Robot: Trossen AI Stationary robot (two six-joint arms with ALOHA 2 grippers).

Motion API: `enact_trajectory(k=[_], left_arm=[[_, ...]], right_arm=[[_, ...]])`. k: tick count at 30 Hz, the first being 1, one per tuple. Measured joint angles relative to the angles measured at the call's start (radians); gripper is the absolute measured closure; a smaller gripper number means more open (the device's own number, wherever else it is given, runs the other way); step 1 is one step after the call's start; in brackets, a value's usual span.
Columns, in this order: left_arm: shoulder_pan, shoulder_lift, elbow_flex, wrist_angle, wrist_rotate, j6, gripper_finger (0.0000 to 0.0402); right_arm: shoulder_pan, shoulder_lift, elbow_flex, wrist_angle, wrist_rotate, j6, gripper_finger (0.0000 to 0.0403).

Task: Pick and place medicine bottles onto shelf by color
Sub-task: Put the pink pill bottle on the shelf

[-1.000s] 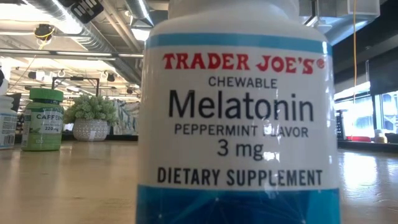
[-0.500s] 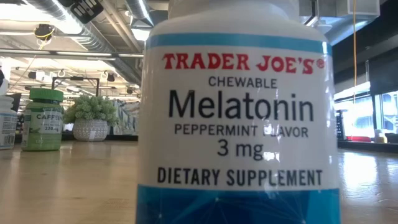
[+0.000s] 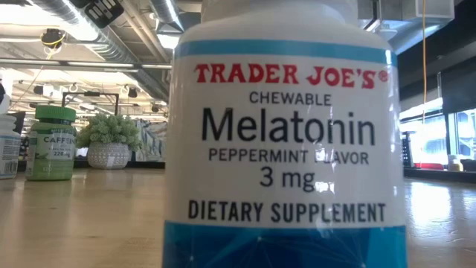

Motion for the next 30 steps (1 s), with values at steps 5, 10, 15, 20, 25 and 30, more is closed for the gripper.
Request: enact_trajectory(k=[5,10,15,20,25,30], left_arm=[[0.0,0.0,0.0,0.0,0.0,0.0,0.0374],[0.0,0.0,0.0,0.0,0.0,0.0,0.0374],[0.0,0.0,0.0,0.0,0.0,0.0,0.0374],[0.0,0.0,0.0,0.0,0.0,0.0,0.0374],[0.0,0.0,0.0,0.0,0.0,0.0,0.0374],[0.0,0.0,0.0,0.0,0.0,0.0,0.0374]], right_arm=[[0.0,0.0,-0.001,-0.018,0.001,0.0,0.0225],[0.0,0.0,-0.001,-0.018,-0.003,-0.027,0.0223],[0.0,0.0,-0.001,-0.018,-0.016,-0.031,0.0199],[-0.001,0.0,-0.001,-0.015,-0.044,-0.023,0.017],[-0.001,0.0,-0.001,0.0,-0.043,0.022,0.0165],[0.0,0.004,-0.001,0.001,-0.035,0.023,0.0164]])
